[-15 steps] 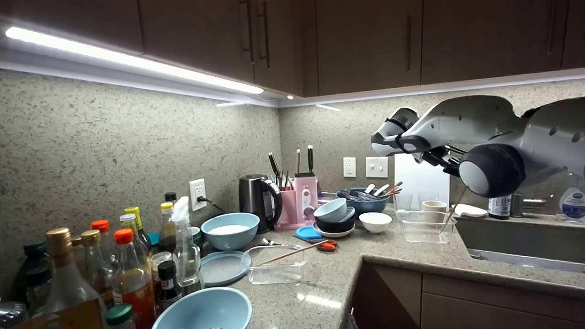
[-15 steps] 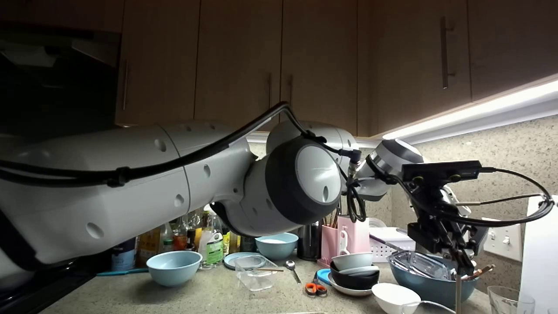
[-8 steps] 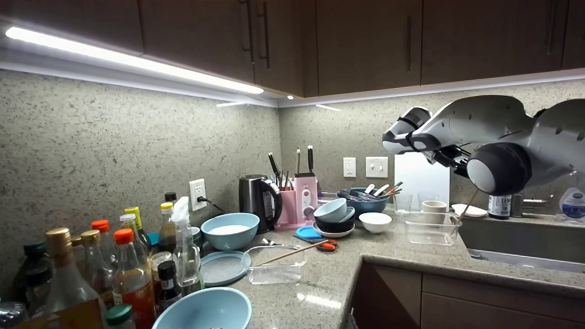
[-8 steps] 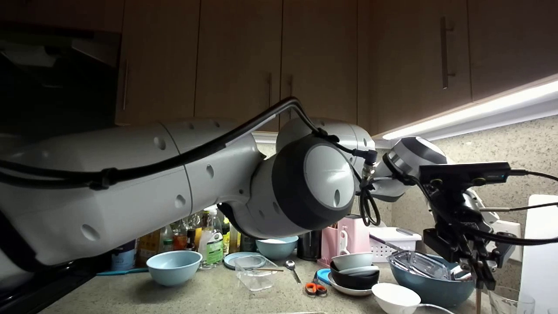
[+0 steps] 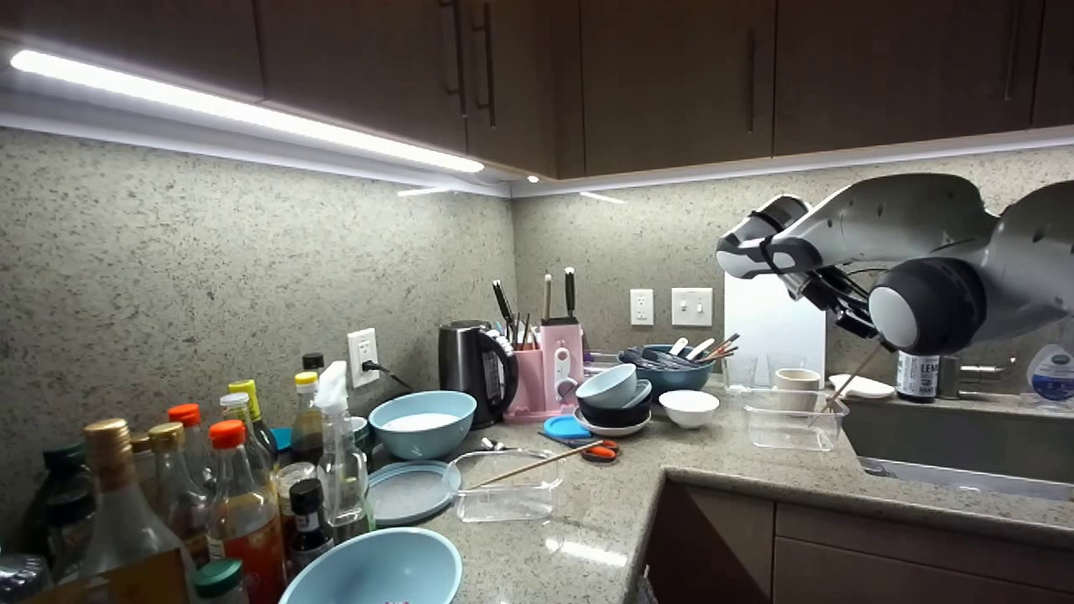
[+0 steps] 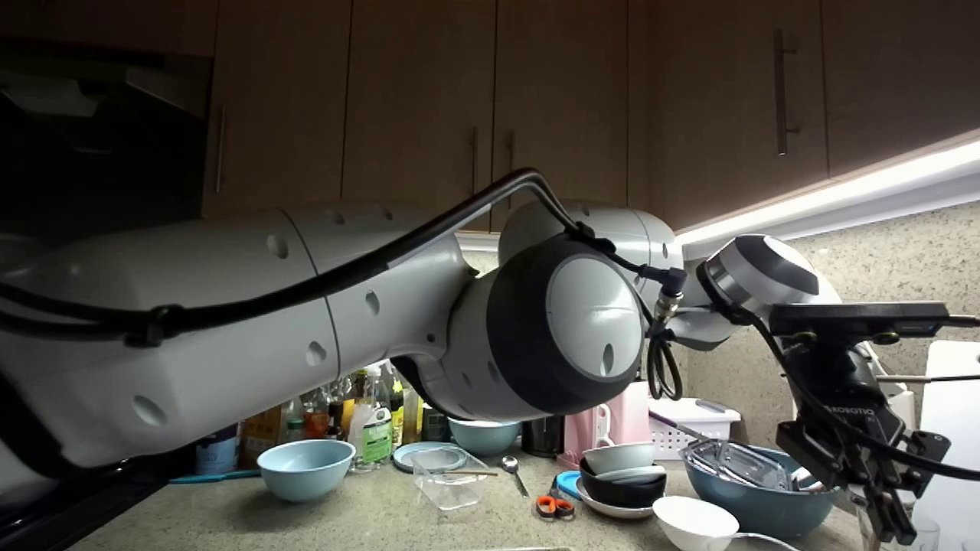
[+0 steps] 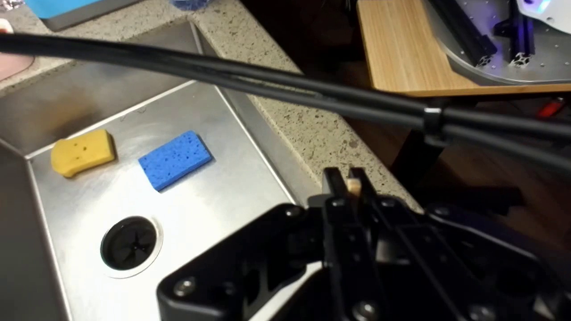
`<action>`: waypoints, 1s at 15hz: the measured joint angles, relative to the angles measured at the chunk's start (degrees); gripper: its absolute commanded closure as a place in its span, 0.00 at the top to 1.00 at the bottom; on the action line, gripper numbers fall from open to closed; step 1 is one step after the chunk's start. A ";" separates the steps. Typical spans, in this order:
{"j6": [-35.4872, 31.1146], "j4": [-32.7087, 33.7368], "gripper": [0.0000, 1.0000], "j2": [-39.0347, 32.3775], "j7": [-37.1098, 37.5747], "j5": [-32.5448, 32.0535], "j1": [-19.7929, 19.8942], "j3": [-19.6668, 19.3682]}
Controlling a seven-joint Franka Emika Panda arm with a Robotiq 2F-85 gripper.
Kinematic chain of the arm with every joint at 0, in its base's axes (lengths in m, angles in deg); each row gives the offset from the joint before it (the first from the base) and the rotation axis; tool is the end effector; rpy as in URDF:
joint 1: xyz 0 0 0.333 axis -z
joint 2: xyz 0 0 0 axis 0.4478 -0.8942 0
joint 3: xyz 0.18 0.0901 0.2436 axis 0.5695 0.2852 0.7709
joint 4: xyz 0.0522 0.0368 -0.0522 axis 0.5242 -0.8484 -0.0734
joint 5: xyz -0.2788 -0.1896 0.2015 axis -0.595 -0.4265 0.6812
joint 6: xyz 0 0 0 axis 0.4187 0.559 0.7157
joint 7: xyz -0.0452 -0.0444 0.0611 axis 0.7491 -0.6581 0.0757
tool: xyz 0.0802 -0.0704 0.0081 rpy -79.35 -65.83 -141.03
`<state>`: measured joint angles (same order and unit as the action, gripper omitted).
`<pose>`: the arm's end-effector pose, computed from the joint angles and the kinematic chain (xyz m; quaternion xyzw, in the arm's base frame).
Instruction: Stir in the clear bowl with the chopstick
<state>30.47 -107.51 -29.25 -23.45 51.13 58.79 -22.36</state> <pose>0.5334 -0.4777 0.3452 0.9093 -0.0379 -0.4140 0.0191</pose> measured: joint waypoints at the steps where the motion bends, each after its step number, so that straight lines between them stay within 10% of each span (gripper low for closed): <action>1: -1.31 0.01 0.02 0.17 0.00 0.39 0.30 0.06; 15: -3.23 -0.05 0.02 2.27 1.50 -1.27 -3.65 -1.35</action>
<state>27.24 -107.56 -26.98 -21.95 49.86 55.13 -23.70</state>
